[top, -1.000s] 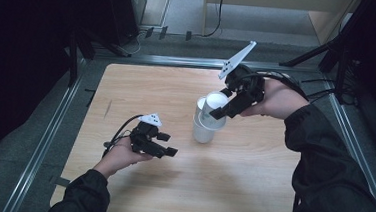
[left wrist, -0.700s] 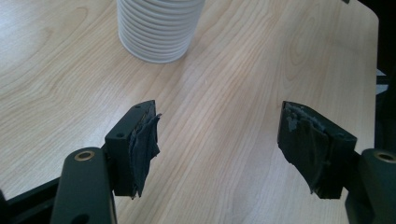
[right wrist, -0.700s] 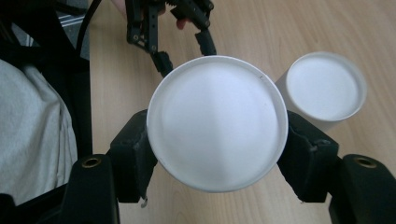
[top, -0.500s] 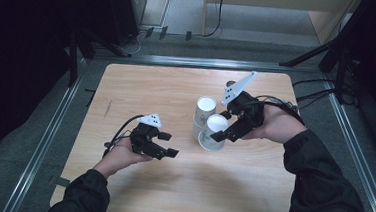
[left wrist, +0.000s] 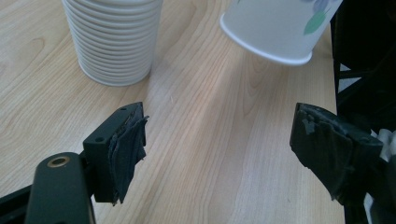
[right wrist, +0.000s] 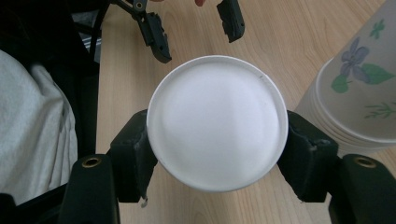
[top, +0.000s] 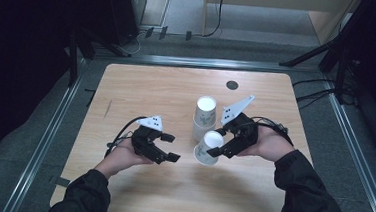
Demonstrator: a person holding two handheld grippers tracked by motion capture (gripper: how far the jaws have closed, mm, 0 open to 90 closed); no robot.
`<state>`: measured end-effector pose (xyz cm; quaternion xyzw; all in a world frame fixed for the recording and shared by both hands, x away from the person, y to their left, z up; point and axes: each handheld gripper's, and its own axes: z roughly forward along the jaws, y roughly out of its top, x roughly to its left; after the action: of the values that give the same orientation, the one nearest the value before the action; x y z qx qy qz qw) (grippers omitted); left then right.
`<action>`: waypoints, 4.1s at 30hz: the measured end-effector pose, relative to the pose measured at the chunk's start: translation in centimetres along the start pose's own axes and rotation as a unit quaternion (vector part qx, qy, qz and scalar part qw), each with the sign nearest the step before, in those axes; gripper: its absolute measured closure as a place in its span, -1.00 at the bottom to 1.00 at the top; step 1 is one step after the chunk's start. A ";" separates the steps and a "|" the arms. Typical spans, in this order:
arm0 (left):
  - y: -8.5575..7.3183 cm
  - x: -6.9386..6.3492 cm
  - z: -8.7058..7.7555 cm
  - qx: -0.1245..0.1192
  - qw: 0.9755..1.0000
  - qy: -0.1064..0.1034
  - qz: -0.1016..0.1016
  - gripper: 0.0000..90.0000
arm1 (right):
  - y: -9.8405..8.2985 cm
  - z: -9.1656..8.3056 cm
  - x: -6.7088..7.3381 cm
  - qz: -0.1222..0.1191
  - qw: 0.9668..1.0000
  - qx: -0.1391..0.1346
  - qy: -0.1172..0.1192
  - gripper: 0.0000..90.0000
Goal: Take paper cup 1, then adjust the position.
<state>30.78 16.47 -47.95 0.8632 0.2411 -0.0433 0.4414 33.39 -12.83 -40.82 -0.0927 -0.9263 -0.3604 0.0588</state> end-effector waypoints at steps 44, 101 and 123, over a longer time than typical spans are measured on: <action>0.8 -1.2 2.8 0.005 0.997 -0.047 0.061 -0.51 | -1.4 5.0 -0.2 0.054 0.992 -0.101 0.051 -0.23; 4.3 -1.4 0.4 0.211 0.965 0.003 0.154 -0.28 | -2.7 5.4 0.5 0.035 0.995 -0.097 -0.001 -0.43; 4.4 -3.0 2.3 0.254 0.951 -0.014 0.177 -0.28 | -1.5 7.9 1.4 0.009 0.996 -0.083 0.031 -0.40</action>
<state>30.45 11.34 -45.21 0.9749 0.0594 -0.0369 0.2113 31.41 -8.34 -47.37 -0.0942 -0.8900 -0.4384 0.0827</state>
